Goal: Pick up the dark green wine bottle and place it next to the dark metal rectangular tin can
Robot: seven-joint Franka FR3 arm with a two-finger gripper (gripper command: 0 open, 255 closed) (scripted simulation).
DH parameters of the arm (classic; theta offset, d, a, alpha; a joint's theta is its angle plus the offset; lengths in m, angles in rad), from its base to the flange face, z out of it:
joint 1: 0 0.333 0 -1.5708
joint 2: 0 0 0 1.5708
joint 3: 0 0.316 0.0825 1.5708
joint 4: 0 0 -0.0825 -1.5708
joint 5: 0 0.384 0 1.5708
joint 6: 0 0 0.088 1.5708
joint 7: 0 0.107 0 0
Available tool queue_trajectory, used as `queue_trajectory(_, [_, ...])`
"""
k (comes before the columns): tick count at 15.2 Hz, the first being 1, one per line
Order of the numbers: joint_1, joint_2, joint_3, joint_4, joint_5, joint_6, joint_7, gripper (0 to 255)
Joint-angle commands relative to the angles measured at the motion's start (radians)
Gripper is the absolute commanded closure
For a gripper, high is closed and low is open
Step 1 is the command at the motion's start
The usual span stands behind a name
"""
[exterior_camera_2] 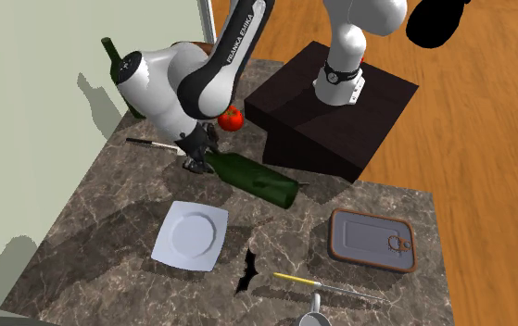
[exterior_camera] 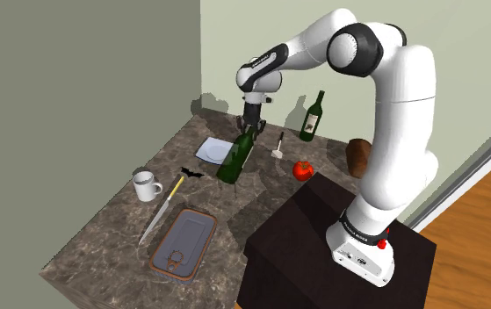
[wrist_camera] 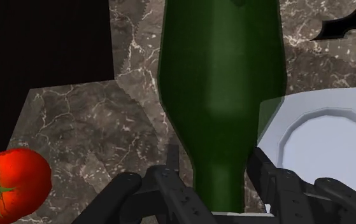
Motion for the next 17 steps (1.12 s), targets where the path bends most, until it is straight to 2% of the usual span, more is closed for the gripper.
queue_trajectory(1, [0.029, -0.025, 0.015, -0.043, 0.007, 0.025, 0.037, 255])
queue_trajectory(13, [0.204, -0.109, 0.118, -0.189, 0.053, 0.138, 0.266, 255])
queue_trajectory(17, [0.205, -0.070, 0.119, -0.192, 0.057, 0.179, 0.256, 255])
